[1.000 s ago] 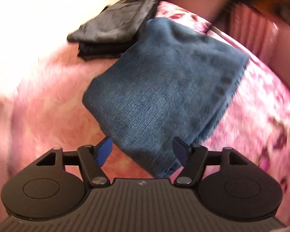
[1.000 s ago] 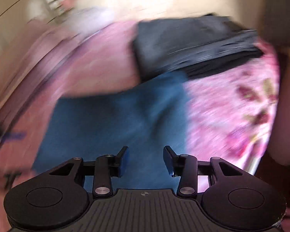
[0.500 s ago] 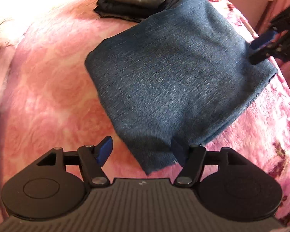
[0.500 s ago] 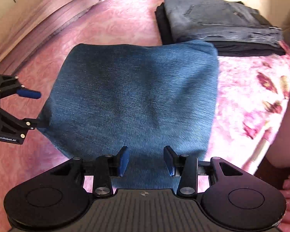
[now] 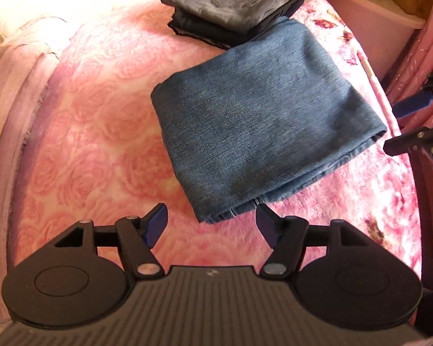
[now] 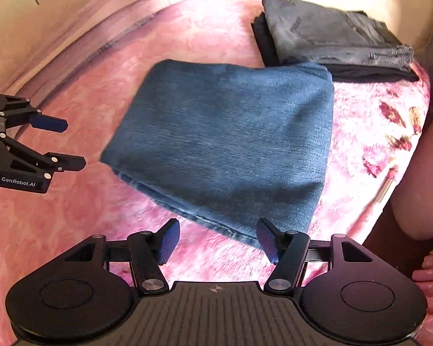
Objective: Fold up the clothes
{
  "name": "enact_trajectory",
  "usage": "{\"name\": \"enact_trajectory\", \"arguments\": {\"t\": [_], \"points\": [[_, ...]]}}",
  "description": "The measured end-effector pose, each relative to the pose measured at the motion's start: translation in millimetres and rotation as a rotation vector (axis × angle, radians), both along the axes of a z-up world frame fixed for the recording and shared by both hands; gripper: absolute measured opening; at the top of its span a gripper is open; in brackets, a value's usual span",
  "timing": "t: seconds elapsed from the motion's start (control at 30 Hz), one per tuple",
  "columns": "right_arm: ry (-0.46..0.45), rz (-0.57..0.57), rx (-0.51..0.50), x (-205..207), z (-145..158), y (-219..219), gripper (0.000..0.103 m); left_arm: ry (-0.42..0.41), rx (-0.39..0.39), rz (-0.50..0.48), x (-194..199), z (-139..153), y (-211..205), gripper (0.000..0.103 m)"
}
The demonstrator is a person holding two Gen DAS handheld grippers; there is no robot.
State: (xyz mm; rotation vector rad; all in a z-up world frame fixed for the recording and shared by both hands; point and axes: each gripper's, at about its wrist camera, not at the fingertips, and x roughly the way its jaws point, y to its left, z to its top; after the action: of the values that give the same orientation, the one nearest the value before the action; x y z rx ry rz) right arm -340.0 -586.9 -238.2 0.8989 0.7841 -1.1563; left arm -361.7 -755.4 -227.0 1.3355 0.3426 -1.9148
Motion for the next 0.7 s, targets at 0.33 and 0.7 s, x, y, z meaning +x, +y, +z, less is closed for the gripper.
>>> {"name": "enact_trajectory", "arguments": {"t": [0.33, 0.7], "points": [[0.155, 0.081, -0.136, 9.7, 35.9, 47.5, 0.063, -0.077, -0.204, -0.204, 7.0, -3.6, 74.6, 0.084], [0.572, 0.589, -0.263, 46.3, -79.9, 31.7, 0.066, -0.229, -0.418, -0.519, -32.3, -96.0, 80.4, 0.085]]}}
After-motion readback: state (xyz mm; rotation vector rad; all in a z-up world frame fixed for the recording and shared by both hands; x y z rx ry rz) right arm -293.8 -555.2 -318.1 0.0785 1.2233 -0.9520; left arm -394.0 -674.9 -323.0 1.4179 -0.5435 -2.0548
